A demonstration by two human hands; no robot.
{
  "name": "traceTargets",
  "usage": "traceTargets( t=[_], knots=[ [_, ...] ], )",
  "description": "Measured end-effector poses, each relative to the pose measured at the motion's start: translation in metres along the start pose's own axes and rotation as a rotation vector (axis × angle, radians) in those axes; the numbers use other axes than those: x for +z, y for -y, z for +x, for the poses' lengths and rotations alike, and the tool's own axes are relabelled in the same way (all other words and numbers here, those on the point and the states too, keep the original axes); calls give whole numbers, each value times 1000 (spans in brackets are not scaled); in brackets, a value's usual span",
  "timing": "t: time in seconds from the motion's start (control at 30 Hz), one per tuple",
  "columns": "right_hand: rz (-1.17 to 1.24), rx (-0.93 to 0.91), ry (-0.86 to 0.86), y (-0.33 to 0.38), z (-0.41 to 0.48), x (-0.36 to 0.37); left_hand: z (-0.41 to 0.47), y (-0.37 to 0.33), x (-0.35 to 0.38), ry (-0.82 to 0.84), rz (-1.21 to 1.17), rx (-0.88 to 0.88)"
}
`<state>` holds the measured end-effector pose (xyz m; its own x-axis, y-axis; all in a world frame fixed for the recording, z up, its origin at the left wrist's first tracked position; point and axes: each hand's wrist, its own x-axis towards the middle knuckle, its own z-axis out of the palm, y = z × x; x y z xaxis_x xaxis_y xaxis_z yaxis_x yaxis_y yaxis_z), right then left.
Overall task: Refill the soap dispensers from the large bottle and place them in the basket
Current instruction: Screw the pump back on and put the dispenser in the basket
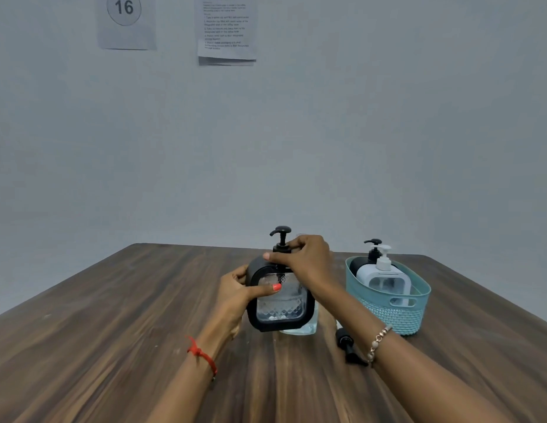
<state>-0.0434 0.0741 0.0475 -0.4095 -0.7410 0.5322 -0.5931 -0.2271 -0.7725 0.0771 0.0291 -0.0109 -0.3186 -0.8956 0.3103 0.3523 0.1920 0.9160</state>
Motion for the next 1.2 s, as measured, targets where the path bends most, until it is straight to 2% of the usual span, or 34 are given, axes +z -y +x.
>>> traceTargets(
  t=[0.2,0.33,0.47,0.63,0.8,1.03,1.2],
  knots=[
    [-152,-30,-237,-5,-6,12,-1,2,10,-58,73,36],
    [-189,-38,-271,-7,-8,12,-2,3,12,-60,81,33],
    [-170,-29,-123,-10,-10,1,-4,1,13,-48,63,23],
    [175,33,152,-9,-8,-35,-4,-4,19,-34,2,31],
    [266,40,313,-35,-1,-74,-7,-7,35,15,-27,36],
    [186,71,359,-53,-2,-140,-6,-5,80,116,-69,37],
    [126,63,270,-58,12,-180,4,0,123,187,-44,63]
  ],
)
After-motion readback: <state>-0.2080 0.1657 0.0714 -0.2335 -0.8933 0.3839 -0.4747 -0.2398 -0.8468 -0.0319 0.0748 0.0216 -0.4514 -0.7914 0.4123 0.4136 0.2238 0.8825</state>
